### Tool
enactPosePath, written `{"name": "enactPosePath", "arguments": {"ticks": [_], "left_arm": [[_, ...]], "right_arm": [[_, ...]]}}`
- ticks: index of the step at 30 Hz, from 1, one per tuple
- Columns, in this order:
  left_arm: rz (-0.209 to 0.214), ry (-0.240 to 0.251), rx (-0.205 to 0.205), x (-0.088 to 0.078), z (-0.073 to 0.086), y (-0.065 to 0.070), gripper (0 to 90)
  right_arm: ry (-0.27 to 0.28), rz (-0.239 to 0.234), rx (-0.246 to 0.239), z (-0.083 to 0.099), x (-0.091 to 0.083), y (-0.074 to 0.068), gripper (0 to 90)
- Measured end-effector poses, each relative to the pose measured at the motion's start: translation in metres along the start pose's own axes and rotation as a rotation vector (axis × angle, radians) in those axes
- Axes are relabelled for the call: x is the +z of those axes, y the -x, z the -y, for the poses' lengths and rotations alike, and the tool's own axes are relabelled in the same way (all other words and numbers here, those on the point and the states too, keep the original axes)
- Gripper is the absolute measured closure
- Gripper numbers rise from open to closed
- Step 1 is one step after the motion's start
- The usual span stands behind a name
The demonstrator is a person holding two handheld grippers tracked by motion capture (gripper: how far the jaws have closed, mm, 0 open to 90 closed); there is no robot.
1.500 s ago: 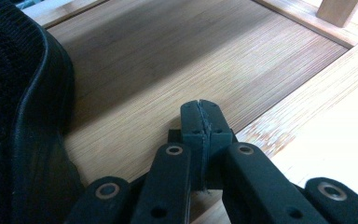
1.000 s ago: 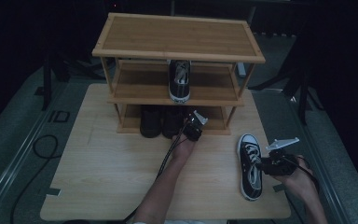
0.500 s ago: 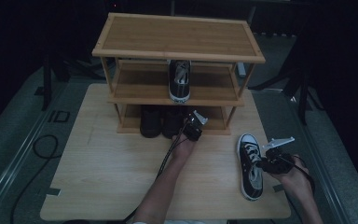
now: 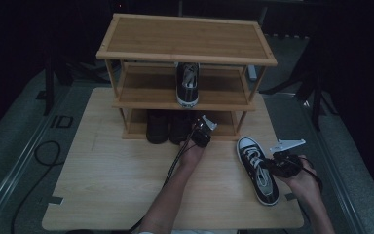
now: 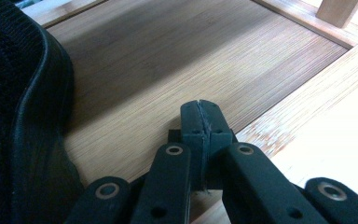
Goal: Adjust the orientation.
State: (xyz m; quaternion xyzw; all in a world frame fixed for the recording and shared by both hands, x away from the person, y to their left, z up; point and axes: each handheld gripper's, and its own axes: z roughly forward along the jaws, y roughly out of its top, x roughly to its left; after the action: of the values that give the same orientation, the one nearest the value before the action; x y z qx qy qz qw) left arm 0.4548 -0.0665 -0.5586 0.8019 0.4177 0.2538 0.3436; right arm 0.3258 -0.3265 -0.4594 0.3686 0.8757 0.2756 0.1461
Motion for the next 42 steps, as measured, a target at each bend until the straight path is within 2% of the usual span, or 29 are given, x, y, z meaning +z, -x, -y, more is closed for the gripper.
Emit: {"name": "enactPosePath", "arguments": {"ticks": [3, 5, 6, 8, 9, 10, 11, 14, 18, 22, 24, 29, 30, 32, 34, 35, 37, 41, 42], "left_arm": [[0.0, 0.0, -0.001, 0.0, 0.0, 0.0, 90.0], [-0.005, 0.0, 0.006, 0.0, 0.0, 0.0, 90.0], [-0.001, 0.0, -0.001, 0.0, 0.0, 0.0, 90.0], [-0.008, 0.0, 0.009, 0.0, 0.0, 0.0, 90.0], [-0.008, -0.001, 0.009, 0.0, 0.0, 0.0, 90.0], [-0.008, 0.0, 0.008, 0.0, 0.0, 0.0, 90.0], [-0.008, 0.0, 0.009, 0.0, 0.0, 0.0, 90.0], [-0.008, 0.0, 0.008, 0.0, 0.0, 0.0, 90.0], [-0.002, 0.0, -0.001, 0.0, 0.0, 0.0, 90.0], [-0.007, 0.0, 0.007, 0.0, 0.0, 0.0, 90.0], [-0.008, 0.0, 0.008, 0.0, 0.0, 0.0, 90.0], [-0.01, 0.0, 0.008, 0.0, 0.0, 0.0, 90.0], [-0.009, 0.0, 0.007, 0.0, 0.0, 0.0, 90.0], [-0.009, 0.0, 0.007, 0.0, 0.0, 0.0, 90.0], [-0.009, 0.0, 0.007, 0.0, 0.0, 0.0, 90.0], [-0.01, 0.0, 0.008, 0.0, 0.0, 0.0, 90.0], [-0.01, 0.0, 0.008, 0.0, 0.0, 0.0, 90.0], [-0.009, 0.0, 0.007, 0.0, 0.0, 0.0, 90.0], [-0.009, 0.0, 0.007, 0.0, 0.0, 0.0, 90.0]], "right_arm": [[0.016, -0.013, -0.026, -0.004, 0.001, -0.004, 84.8], [0.028, -0.058, -0.048, -0.007, 0.003, -0.008, 85.0], [0.028, -0.058, -0.048, -0.007, 0.003, -0.008, 85.0], [0.027, -0.097, -0.092, -0.013, 0.007, -0.015, 85.0], [0.027, -0.097, -0.092, -0.013, 0.007, -0.015, 85.0], [0.025, -0.107, -0.127, -0.018, 0.01, -0.021, 85.0], [0.025, -0.107, -0.127, -0.018, 0.01, -0.021, 85.0], [0.036, -0.12, -0.171, -0.031, 0.016, -0.027, 85.0], [0.013, -0.146, -0.191, -0.038, 0.025, -0.026, 85.0], [-0.003, -0.156, -0.182, -0.037, 0.026, -0.021, 84.9], [-0.037, -0.139, -0.199, -0.034, 0.028, -0.02, 84.8], [-0.064, -0.144, -0.198, -0.031, 0.029, -0.019, 84.3], [-0.099, -0.139, -0.2, -0.029, 0.03, -0.02, 83.1], [-0.109, -0.142, -0.199, -0.029, 0.03, -0.02, 82.4], [-0.112, -0.131, -0.181, -0.027, 0.029, -0.019, 78.1], [-0.147, -0.127, -0.173, -0.026, 0.03, -0.019, 73.4], [-0.171, -0.112, -0.16, -0.024, 0.031, -0.02, 71.0], [-0.2, -0.083, -0.145, -0.022, 0.033, -0.021, 70.2], [-0.216, -0.089, -0.118, -0.022, 0.034, -0.02, 72.5]]}}
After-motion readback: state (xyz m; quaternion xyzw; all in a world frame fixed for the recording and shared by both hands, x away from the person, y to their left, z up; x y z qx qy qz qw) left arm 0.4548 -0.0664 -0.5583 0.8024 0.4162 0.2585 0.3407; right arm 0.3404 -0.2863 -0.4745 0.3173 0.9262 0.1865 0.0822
